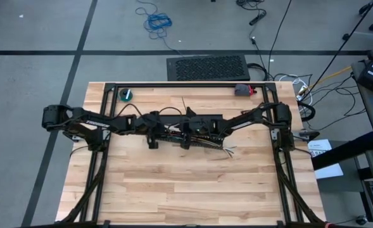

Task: Ziptie cables
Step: Put zip-tied cables in cable duct

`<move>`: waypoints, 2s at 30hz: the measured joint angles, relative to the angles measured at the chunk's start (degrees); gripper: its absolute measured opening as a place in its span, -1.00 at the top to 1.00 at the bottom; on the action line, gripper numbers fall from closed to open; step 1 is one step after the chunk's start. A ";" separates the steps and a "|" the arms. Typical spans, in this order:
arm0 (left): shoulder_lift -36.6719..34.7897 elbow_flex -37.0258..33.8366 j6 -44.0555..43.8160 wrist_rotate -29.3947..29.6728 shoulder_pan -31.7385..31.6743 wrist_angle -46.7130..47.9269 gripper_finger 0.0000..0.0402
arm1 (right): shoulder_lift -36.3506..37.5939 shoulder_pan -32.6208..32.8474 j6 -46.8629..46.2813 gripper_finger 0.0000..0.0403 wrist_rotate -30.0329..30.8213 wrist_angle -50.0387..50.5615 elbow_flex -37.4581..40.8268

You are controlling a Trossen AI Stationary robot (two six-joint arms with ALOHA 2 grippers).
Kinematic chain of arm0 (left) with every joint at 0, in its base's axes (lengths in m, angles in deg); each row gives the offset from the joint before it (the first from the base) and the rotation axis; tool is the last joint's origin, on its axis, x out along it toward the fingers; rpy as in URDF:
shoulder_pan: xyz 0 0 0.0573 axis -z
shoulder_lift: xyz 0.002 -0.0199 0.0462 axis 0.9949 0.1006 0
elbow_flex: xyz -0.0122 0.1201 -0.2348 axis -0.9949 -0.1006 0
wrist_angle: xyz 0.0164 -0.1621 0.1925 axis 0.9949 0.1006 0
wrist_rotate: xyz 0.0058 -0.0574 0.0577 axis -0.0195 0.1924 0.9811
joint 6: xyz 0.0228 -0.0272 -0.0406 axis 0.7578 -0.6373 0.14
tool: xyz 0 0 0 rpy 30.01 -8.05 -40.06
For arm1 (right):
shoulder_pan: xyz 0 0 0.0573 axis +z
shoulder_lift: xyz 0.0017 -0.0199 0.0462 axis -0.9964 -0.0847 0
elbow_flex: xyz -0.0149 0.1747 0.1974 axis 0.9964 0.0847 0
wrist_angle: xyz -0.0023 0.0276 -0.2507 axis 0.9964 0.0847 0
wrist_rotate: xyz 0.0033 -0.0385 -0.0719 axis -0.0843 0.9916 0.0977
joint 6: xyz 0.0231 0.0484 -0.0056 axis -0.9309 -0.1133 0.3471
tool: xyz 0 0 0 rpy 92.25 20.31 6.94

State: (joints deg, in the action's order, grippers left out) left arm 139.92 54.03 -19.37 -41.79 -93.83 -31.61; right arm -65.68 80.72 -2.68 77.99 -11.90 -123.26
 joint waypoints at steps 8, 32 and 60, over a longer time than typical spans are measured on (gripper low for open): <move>0.00 0.00 -1.39 1.25 0.37 0.65 0.78 | 0.00 0.01 -0.19 0.53 -1.17 -0.43 0.02; 10.14 0.62 -7.48 7.52 8.11 -4.94 0.99 | 0.02 -0.12 -1.45 0.53 -5.90 0.52 0.04; 10.54 0.66 -7.58 7.37 10.53 -6.91 1.00 | -1.28 -4.09 5.61 1.00 -14.90 4.65 -4.31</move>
State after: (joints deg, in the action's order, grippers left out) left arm 150.46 54.68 -26.94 -34.43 -83.30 -38.52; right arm -66.96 76.63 2.93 63.09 -7.25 -127.57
